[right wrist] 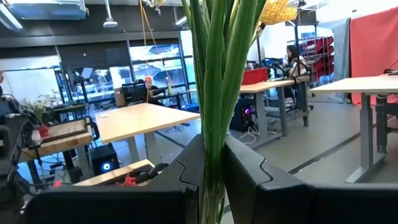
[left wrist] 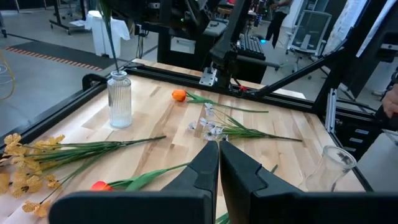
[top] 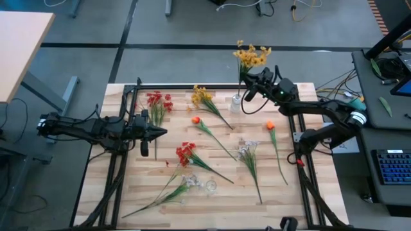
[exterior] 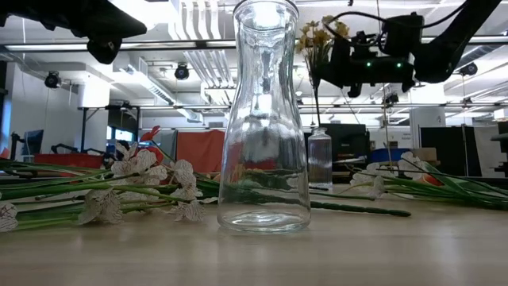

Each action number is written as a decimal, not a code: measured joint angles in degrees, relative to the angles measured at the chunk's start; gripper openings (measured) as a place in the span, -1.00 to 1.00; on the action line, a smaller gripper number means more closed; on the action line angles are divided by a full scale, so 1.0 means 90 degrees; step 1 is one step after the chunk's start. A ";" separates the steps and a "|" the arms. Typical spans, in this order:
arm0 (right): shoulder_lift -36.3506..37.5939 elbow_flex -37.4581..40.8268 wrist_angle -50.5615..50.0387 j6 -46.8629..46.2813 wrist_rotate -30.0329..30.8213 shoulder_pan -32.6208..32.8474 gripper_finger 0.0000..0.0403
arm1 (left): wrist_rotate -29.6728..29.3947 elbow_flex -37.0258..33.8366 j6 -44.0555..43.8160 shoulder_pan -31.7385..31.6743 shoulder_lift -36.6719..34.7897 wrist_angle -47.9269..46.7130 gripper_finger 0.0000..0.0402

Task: Sort flowers into vase by color
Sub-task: Put the right yellow flowers into the top transparent vase, then put the top red flowers into the bottom transparent vase

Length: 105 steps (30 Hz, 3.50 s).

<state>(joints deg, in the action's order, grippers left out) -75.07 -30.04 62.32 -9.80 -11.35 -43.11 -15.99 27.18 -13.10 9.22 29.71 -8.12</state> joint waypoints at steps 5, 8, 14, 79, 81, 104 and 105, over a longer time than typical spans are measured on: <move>-0.0287 -0.0021 0.0206 -0.0005 0.0000 0.0000 -0.81 | 0.0000 0.0000 0.0004 0.0002 0.0000 0.0000 -1.00; -0.0399 -0.0022 0.0209 -0.0055 -0.0002 0.0000 -0.81 | 0.0000 0.0000 0.0009 0.0002 0.0000 -0.0002 -1.00; -0.0414 -0.0009 0.0183 -0.0026 -0.0071 0.0015 -0.81 | 0.0002 0.0000 0.0014 0.0000 0.0000 -0.0002 -1.00; 0.2091 -0.0687 -0.9704 -0.1756 -0.0070 0.0989 0.40 | -0.1280 0.0483 -0.5850 -0.1523 0.3384 -0.4321 0.26; 0.2091 -0.0687 -0.9705 -0.1764 -0.0070 0.1062 0.40 | -0.1279 0.0483 -0.5888 -0.1539 0.3590 -0.4263 0.28; 0.2203 -0.0687 -0.9706 -0.1746 -0.0083 0.1465 0.37 | -0.1024 0.0548 -0.6540 -0.1560 0.5687 -0.3598 -0.03; 0.2203 -0.0687 -0.9706 -0.1746 -0.0083 0.1474 0.37 | -0.1020 0.0556 -0.6542 -0.1560 0.5712 -0.3591 -0.08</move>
<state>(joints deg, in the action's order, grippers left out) -55.24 -36.23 -25.04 -25.52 -12.10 -29.85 -25.17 32.18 -71.97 -4.82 81.12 -40.44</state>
